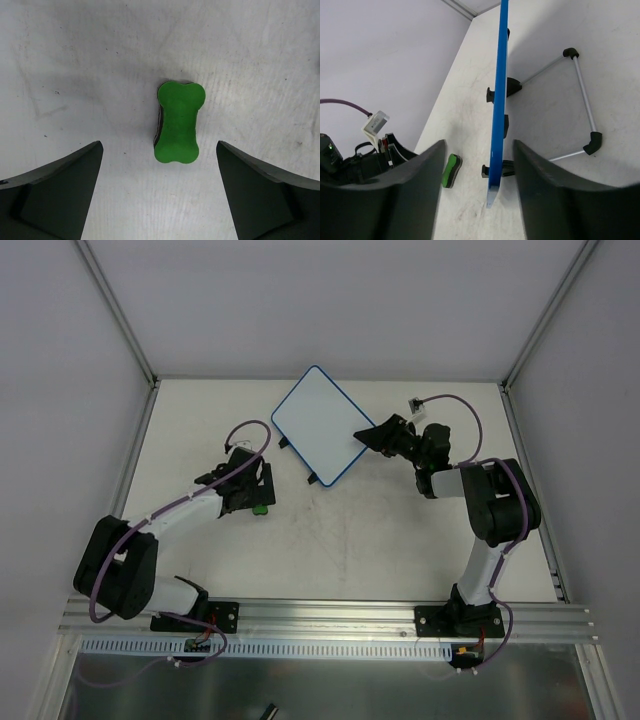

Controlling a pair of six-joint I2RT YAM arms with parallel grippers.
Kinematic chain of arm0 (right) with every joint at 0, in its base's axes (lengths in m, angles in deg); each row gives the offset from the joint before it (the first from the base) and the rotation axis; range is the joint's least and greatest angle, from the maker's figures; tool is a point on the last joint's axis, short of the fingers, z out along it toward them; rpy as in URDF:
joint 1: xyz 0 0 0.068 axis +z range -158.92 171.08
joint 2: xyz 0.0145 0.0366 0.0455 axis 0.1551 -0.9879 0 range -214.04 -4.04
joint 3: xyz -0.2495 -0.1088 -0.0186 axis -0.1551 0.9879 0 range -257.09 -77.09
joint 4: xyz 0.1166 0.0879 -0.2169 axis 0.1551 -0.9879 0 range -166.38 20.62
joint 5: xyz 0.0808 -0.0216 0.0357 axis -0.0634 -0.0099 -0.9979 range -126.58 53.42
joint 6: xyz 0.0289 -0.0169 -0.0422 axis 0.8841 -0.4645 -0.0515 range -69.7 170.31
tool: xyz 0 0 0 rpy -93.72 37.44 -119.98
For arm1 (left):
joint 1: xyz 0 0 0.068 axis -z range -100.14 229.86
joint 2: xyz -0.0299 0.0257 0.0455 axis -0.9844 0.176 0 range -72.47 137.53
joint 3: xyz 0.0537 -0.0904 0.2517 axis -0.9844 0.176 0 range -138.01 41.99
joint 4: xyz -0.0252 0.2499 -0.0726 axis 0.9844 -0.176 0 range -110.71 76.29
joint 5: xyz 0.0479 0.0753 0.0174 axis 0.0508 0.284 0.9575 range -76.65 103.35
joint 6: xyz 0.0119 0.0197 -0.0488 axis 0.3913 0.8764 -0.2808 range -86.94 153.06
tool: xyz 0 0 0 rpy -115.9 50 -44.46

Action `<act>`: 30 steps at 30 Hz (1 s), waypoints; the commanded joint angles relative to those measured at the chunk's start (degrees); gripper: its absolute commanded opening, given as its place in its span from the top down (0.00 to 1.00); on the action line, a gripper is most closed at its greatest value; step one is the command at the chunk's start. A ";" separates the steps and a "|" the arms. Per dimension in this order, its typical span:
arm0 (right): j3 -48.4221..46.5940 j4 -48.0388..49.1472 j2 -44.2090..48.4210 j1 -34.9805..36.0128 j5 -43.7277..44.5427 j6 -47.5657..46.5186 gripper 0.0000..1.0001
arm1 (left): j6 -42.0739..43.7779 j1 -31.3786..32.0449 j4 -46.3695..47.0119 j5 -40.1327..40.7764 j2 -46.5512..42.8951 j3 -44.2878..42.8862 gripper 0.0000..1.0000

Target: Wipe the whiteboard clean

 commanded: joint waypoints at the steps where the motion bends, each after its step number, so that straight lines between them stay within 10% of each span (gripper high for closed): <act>1: -0.22 3.62 0.91 0.13 -0.23 -0.11 0.29 | -1.95 1.18 1.43 4.52 -2.97 1.14 0.01; 4: 0.48 4.41 1.09 -0.22 0.12 0.24 0.01 | -3.27 1.53 1.51 6.28 -5.25 2.90 0.01; 23: 17.97 -0.32 24.89 -3.48 5.48 -5.21 0.01 | -7.76 9.17 2.74 18.85 -16.86 10.02 0.01; 30: 22.98 -26.93 45.33 -3.65 12.42 -17.06 0.01 | -8.29 11.10 3.45 20.87 -20.02 11.87 0.01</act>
